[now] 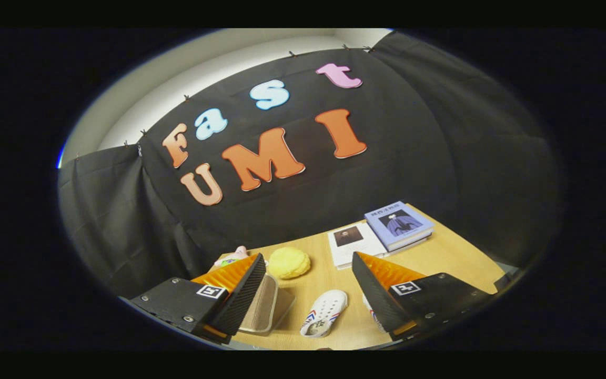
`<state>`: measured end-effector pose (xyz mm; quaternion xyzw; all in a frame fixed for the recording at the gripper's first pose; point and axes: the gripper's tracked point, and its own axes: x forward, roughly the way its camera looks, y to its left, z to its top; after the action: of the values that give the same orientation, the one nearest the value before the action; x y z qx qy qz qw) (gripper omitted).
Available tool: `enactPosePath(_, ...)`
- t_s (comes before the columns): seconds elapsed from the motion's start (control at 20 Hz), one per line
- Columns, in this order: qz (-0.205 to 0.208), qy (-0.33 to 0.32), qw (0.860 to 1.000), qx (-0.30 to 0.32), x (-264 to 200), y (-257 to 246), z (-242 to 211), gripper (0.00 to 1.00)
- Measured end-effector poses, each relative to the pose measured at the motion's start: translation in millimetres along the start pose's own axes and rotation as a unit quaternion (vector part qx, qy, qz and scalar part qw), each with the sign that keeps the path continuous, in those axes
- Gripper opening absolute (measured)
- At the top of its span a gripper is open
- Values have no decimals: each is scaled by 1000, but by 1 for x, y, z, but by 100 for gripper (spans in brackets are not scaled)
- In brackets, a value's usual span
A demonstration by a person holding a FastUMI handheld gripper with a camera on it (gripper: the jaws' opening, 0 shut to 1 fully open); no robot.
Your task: Open the storage box then place both shoes into the box .Put the left shoe in first, then the right shoe, with the right side of both shoes facing outward in a uniform manner.
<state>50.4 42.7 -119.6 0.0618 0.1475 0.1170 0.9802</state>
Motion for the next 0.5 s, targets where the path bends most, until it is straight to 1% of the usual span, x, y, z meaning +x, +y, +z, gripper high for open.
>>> enactPosePath(0.25, 39, 82, 996, 19, 31, 9, -61, 98)
enactPosePath(0.5, 85, 159, 982, 64, 58, 29, -112, 98)
